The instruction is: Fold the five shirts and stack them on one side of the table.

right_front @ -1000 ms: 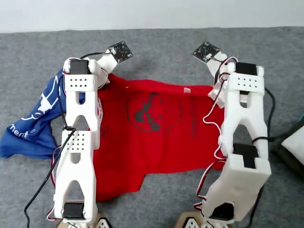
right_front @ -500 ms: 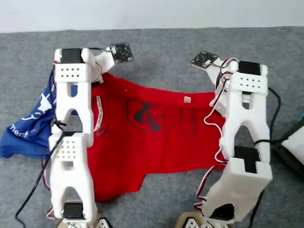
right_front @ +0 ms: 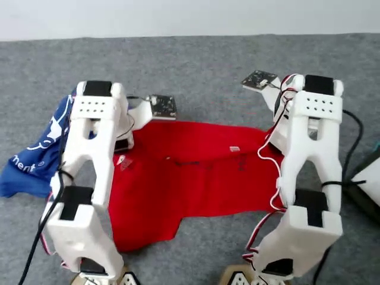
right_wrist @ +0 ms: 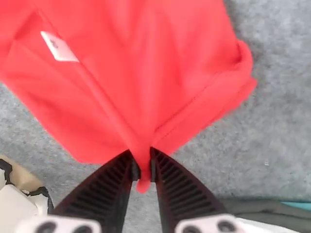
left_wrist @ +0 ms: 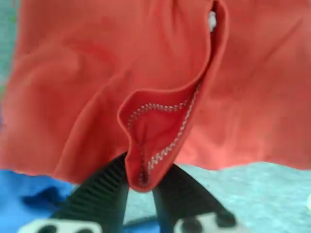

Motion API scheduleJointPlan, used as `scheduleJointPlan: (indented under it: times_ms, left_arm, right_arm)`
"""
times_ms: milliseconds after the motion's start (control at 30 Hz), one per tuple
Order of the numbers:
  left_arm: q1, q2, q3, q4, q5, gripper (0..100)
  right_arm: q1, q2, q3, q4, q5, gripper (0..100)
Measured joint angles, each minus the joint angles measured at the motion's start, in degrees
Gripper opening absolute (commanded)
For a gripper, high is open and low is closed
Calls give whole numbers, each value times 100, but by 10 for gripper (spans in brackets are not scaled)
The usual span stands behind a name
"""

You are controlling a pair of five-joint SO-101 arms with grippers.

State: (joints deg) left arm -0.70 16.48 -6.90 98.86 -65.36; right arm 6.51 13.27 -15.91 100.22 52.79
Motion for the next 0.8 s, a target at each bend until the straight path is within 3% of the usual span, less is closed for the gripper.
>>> scheduleJointPlan:
  times_ms: [533,800]
  left_arm:
    - [-97,-1679,2611,0,-976,2]
    - [-97,-1864,3385,-9,-1310,2]
  right_arm:
    - [431,-1002,2198,-79,431,11]
    - [475,-1002,3165,-554,484,11]
